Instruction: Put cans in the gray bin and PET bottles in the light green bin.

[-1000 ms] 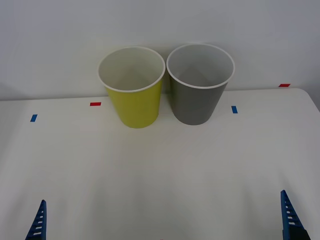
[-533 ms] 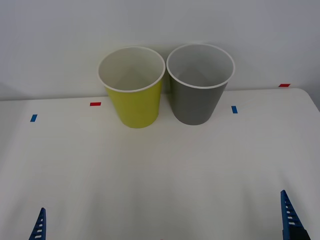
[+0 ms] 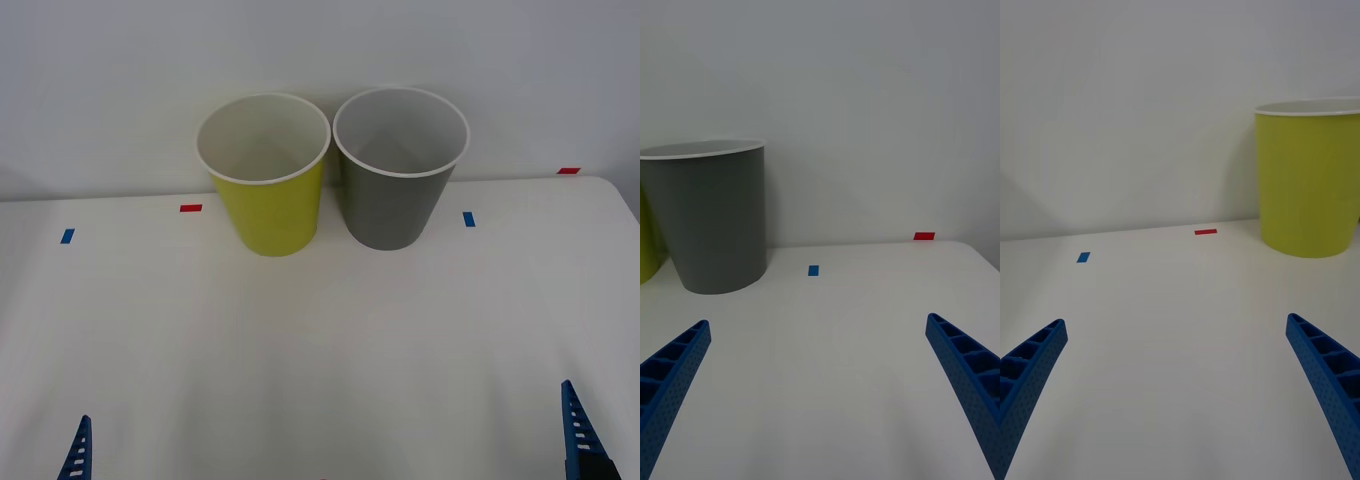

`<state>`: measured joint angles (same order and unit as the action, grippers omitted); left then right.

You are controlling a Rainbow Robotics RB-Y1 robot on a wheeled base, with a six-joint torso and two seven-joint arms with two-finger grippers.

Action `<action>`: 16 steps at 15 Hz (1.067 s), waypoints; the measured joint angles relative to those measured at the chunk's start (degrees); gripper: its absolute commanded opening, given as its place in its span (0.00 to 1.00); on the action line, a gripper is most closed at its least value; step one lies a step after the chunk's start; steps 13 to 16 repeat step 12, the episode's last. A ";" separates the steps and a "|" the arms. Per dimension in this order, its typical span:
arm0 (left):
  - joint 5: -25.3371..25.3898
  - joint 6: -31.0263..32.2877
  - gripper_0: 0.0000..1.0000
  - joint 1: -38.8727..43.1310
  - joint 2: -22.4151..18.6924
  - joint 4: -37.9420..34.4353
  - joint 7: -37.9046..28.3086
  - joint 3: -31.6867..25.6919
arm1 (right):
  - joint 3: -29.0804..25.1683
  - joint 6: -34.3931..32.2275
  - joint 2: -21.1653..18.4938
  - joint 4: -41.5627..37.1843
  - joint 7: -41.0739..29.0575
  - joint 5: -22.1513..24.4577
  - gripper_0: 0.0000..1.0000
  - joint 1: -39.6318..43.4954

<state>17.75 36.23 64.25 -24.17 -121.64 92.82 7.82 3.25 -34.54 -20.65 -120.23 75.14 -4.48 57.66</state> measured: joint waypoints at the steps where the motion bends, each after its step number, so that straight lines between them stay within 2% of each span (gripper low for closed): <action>1: 0.00 0.00 1.00 0.00 0.00 0.00 0.00 0.00 | 0.00 0.00 0.00 0.00 0.00 0.00 1.00 0.00; 16: 0.00 0.00 1.00 0.00 0.00 0.00 0.00 0.00 | 0.00 0.00 0.00 0.00 0.01 0.00 1.00 0.00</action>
